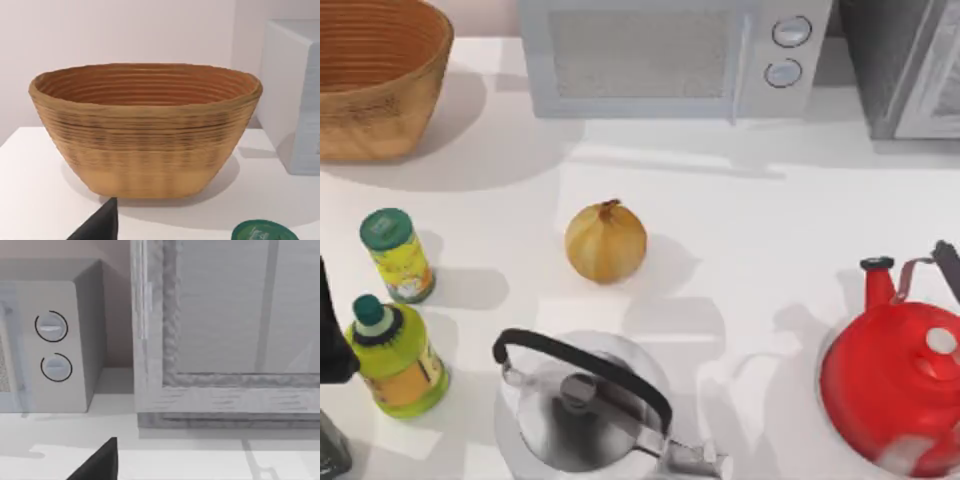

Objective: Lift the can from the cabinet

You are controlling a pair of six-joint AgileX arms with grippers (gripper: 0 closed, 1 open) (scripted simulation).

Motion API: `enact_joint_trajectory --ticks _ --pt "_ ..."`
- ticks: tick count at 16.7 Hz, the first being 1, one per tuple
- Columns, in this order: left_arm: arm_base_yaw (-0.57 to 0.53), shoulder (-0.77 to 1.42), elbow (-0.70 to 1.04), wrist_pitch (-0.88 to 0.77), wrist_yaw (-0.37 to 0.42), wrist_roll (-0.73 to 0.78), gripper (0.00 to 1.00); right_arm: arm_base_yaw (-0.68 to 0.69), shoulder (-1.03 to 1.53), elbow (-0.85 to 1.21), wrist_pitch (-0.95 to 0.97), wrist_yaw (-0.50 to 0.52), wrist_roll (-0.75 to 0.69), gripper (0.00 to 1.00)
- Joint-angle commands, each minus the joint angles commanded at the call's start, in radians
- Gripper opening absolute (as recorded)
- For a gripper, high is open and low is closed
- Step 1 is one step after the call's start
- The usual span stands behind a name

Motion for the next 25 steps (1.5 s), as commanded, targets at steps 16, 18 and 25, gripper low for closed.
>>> enact_joint_trajectory --ticks 16,18,25 --pt "0.0 0.0 0.0 0.0 0.0 0.0 1.0 0.046 0.564 0.817 -0.188 0.1 -0.014 1.0" --pt "0.0 0.0 0.0 0.0 0.0 0.0 1.0 0.066 0.699 0.994 -0.228 0.12 -0.011 1.0" --pt "0.0 0.0 0.0 0.0 0.0 0.0 1.0 0.146 1.142 1.537 -0.36 0.176 0.006 1.0"
